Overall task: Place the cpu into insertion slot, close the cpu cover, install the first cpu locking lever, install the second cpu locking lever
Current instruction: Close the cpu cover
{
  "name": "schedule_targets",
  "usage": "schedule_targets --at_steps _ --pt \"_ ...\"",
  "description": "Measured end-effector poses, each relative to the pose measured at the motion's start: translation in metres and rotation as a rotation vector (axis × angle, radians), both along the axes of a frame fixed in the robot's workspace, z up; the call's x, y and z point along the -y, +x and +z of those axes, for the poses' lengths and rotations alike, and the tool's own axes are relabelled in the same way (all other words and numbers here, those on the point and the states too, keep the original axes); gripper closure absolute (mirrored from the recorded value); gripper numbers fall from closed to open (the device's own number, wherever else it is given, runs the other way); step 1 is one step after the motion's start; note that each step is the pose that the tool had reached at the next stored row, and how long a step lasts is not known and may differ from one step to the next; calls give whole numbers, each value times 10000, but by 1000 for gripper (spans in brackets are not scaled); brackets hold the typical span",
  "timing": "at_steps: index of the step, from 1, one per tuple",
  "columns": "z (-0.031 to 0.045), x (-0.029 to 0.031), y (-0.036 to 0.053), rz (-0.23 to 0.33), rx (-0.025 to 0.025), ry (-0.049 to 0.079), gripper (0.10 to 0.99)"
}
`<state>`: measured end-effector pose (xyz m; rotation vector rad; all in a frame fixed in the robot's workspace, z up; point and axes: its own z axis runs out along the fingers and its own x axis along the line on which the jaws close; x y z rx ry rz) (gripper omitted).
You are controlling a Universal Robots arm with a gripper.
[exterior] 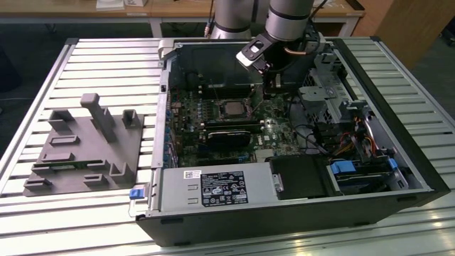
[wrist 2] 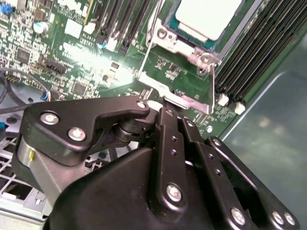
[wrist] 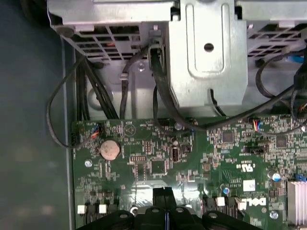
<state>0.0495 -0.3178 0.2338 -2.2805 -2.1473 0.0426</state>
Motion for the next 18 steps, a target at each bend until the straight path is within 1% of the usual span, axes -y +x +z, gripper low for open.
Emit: schedule_targets --at_steps 3,8,11,15,18 --pt "0 0 -62 0 0 0 980" --pt "0 0 -213 0 0 0 980" --pt "0 0 -287 0 0 0 980" --pt "-1 0 -333 0 0 0 980" --pt "-1 0 -336 1 1 1 980"
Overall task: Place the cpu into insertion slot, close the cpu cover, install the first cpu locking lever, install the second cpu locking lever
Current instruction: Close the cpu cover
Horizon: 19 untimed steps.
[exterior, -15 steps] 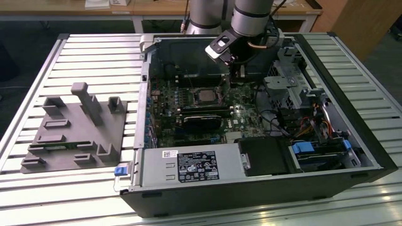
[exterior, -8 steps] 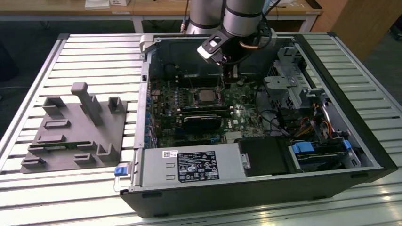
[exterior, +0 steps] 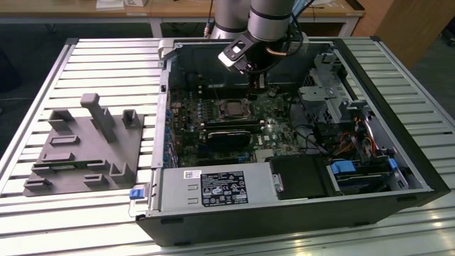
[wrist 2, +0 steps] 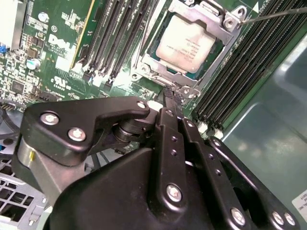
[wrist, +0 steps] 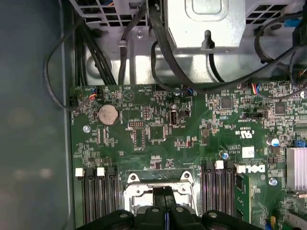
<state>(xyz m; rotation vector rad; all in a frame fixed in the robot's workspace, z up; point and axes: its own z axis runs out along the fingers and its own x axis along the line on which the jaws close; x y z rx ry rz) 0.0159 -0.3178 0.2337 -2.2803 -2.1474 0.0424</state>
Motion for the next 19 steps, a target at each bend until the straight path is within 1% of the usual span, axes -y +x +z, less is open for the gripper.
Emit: schedule_targets --at_steps 3,5,12,19 --pt "0 0 -5 -3 0 0 980" --pt "-2 0 -28 -1 0 0 980" --pt "-29 1 -159 -1 -1 -1 980" --pt "-101 5 -275 -1 -5 -1 980"
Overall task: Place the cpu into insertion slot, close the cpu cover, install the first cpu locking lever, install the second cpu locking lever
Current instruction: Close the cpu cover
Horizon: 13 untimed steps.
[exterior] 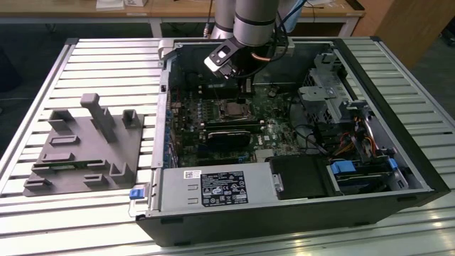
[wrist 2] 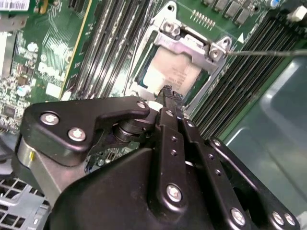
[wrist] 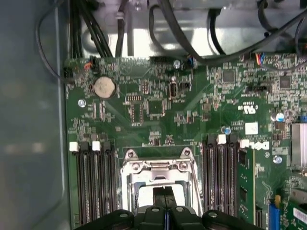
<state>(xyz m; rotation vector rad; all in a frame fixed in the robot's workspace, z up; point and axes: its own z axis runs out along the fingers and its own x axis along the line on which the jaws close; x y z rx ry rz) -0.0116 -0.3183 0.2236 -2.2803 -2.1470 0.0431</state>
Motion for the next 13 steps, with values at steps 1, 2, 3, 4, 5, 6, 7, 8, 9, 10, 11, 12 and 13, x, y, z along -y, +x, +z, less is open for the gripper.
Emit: schedule_targets --at_steps 1,2,3,4,5,6,7,8,9,10,11,12,13 --pt "-9 0 -10 0 -1 1 980" --pt "-16 0 -18 0 -2 1 980" --pt "-18 1 -22 0 -3 0 980" --pt "-18 1 -22 1 -3 -1 980" --pt "-18 1 -23 2 -4 -2 980" --pt "-18 1 -23 1 -3 -1 980" --pt "-19 1 -24 1 -3 0 980" --pt "-19 1 -24 9 -3 0 980" --pt "-19 1 -24 76 -2 0 980" --pt "-20 1 -24 222 -3 0 980" --pt "-20 0 -24 407 -2 1 980" --pt "-21 0 -24 587 -2 0 980" --pt "-21 0 -23 777 -3 0 980"
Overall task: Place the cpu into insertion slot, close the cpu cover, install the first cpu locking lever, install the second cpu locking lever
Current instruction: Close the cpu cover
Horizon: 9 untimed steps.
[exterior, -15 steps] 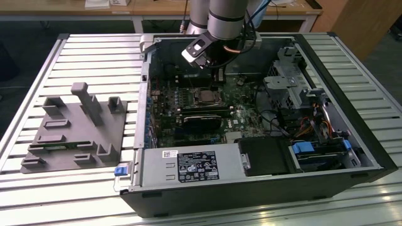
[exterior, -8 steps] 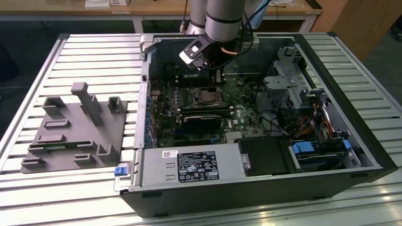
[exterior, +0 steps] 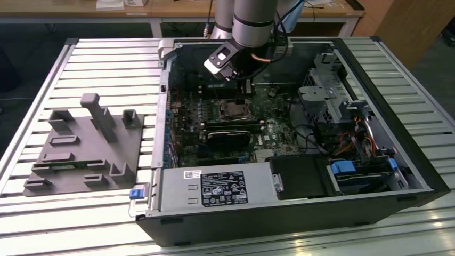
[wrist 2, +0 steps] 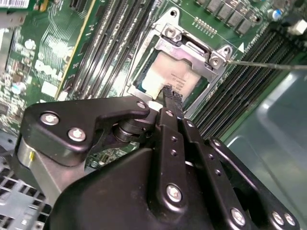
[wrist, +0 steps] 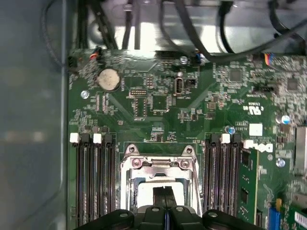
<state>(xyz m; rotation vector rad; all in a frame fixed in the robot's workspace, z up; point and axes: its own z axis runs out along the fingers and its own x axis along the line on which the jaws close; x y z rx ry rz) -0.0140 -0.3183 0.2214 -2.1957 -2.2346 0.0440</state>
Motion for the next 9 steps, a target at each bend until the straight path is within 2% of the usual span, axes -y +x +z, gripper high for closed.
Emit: schedule_targets --at_steps 9 --pt "-8 0 0 1635 0 0 980"
